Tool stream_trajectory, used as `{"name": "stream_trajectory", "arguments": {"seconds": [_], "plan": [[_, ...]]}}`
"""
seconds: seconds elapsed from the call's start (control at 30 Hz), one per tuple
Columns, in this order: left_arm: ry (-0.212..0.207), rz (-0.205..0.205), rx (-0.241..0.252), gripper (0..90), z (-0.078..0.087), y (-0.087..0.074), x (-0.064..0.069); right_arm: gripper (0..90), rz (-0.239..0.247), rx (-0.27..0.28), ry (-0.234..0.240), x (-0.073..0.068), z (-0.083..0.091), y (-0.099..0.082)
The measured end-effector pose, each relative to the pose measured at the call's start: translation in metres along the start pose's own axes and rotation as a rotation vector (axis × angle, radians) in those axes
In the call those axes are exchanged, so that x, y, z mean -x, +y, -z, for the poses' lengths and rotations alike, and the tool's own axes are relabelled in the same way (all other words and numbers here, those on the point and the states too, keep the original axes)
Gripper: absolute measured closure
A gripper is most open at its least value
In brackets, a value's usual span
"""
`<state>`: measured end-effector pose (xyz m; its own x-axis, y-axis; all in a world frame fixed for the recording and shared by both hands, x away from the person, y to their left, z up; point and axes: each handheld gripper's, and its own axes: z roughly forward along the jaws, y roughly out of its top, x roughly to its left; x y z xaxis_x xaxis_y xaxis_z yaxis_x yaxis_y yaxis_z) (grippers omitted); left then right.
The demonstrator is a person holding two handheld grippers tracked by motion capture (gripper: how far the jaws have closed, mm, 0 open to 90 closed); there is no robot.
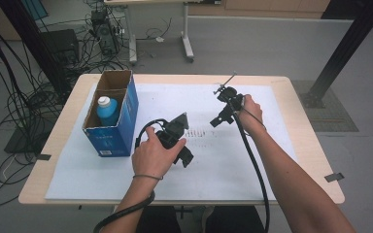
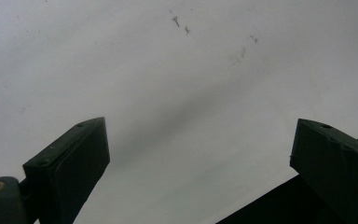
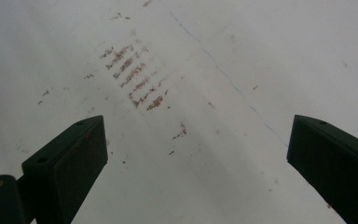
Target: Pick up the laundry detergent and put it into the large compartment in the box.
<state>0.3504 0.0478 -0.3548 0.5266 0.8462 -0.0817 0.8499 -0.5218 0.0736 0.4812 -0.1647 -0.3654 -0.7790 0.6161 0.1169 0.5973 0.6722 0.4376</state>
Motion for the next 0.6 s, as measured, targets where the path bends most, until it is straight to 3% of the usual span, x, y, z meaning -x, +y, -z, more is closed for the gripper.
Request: {"name": "stream_trajectory", "arguments": {"seconds": [0.6], "plan": [[0.012,0.006,0.002,5.0,0.0009,0.0,-0.0007,4.3,0.006,-0.005,0.008,-0.002,-0.005,0.0003]]}}
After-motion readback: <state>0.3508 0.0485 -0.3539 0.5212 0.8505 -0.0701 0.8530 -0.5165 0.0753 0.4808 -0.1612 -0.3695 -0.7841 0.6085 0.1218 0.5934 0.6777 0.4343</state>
